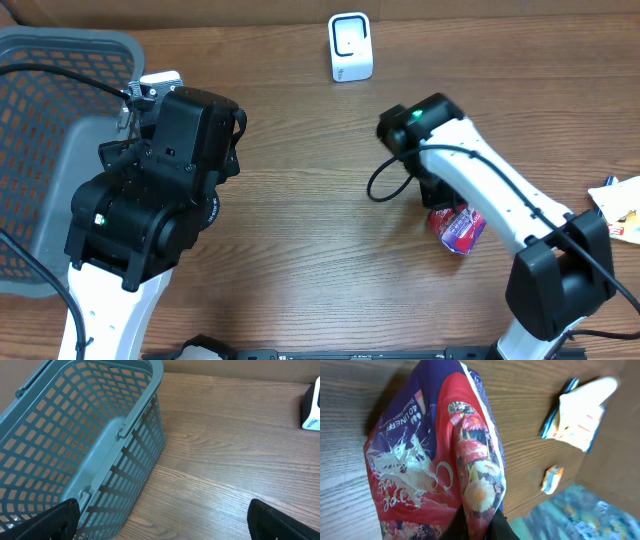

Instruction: Scan the item barcode

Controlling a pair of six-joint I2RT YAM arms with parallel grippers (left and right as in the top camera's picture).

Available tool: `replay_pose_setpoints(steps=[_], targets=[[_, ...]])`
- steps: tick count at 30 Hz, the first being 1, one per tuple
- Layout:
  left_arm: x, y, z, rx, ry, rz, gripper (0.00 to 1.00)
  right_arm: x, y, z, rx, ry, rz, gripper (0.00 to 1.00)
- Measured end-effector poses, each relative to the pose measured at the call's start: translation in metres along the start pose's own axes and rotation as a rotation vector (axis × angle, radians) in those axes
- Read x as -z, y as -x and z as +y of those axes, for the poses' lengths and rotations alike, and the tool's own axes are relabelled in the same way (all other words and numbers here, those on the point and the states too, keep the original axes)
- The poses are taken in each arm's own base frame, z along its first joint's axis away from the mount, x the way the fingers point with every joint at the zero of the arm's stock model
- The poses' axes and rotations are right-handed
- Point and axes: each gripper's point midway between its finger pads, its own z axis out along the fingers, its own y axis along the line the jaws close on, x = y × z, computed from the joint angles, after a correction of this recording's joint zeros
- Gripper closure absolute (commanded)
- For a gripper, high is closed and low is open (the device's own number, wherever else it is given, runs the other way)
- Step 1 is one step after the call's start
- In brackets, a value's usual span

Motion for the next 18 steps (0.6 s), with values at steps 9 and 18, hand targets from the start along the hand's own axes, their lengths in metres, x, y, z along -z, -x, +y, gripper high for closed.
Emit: replay_pose_setpoints(steps=[9,18], targets=[[0.0,0.0,0.0,0.0,0.0,0.0,0.0,0.025,-0.002,0.024,0.064,-0.064,-0.133,0.82],[0.0,0.0,0.0,0.0,0.0,0.0,0.0,0.047,-0.01,0.06,0.151,-0.043,-0.231,0.8]])
